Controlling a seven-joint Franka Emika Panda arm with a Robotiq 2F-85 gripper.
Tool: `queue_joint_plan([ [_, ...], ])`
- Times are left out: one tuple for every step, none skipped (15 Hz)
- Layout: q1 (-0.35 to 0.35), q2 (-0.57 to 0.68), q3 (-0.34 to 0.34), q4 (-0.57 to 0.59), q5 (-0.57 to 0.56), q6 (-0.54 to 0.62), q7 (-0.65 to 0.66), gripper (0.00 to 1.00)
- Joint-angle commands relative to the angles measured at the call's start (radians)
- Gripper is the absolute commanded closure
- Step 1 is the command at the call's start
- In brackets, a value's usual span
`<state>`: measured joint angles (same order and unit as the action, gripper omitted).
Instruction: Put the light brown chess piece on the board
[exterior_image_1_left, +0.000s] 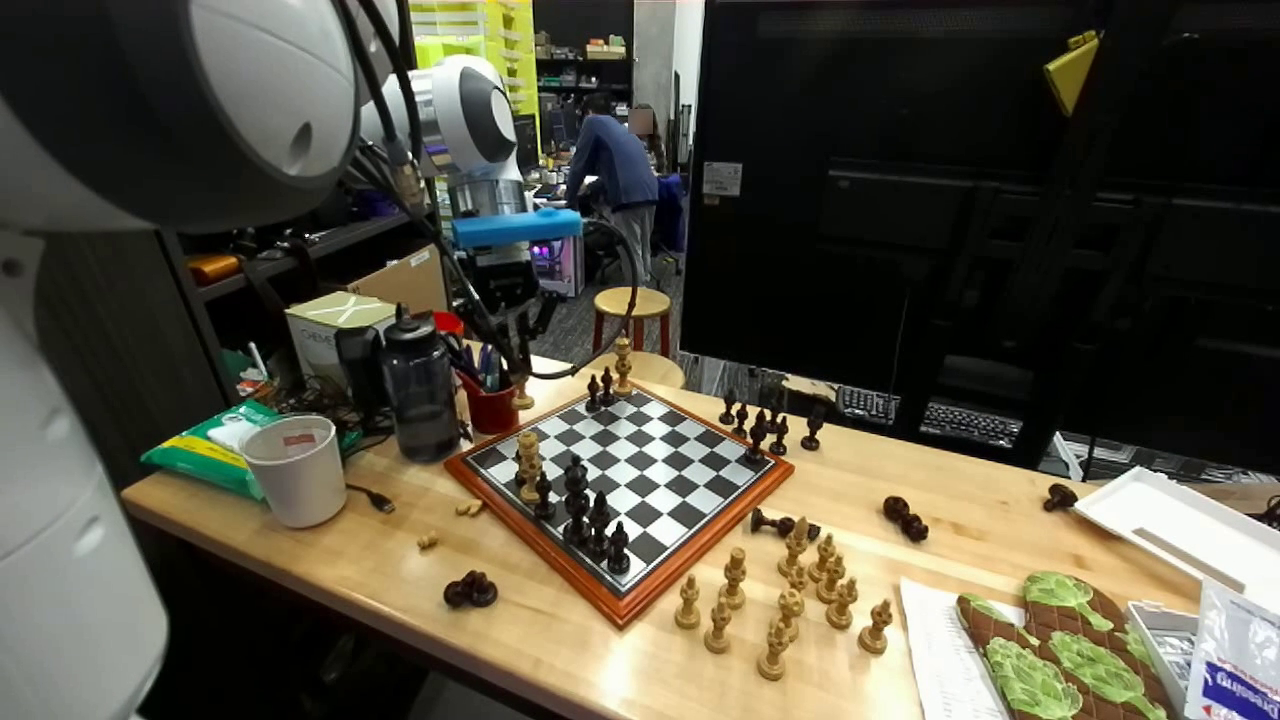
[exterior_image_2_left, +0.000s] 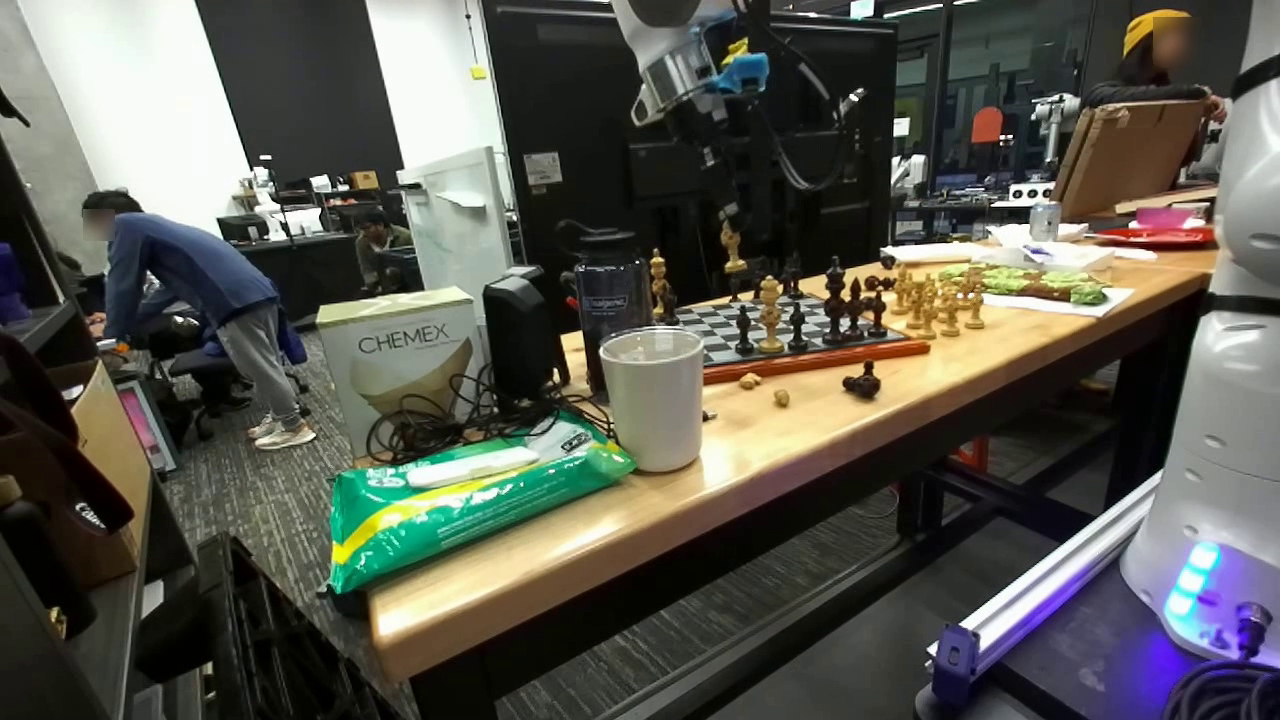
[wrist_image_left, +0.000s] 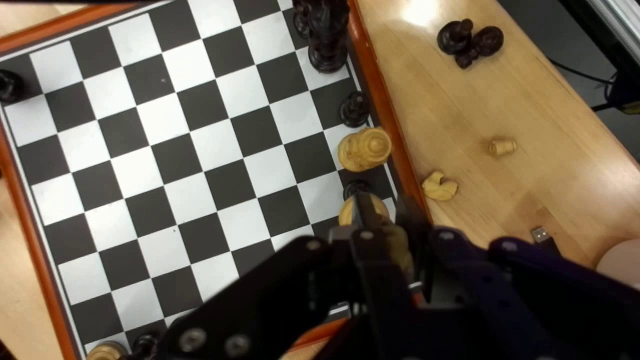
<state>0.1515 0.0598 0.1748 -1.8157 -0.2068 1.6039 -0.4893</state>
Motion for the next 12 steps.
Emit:
queue_joint_plan([
  [0.003,-0.013,0.001,-0.004,-0.034,0.019,-0.084,0.96],
  [0.002,-0.018,0.000,-0.012,-0.033,0.033,-0.106,0.96],
  [0.001,-0.020,-0.001,-0.016,-0.031,0.046,-0.125,0.96],
  [-0.001,-0.023,-0.001,-0.024,-0.030,0.065,-0.147,0.96],
  [-0.001,-0.025,-0.002,-0.029,-0.029,0.079,-0.168,0.96],
  [-0.002,-0.027,-0.003,-0.035,-0.028,0.095,-0.188,0.96],
  [-0.003,-0.028,-0.003,-0.038,-0.026,0.107,-0.210,0.96],
  [-0.004,-0.028,-0.004,-0.041,-0.021,0.118,-0.232,0.96],
  [-0.005,-0.028,-0.005,-0.045,-0.017,0.127,-0.250,0.96],
  [-0.007,-0.029,-0.006,-0.049,-0.013,0.136,-0.266,0.96],
  [-0.008,-0.030,-0.006,-0.052,-0.008,0.145,-0.279,0.96],
  [-0.009,-0.031,-0.007,-0.058,-0.001,0.157,-0.293,0.96],
])
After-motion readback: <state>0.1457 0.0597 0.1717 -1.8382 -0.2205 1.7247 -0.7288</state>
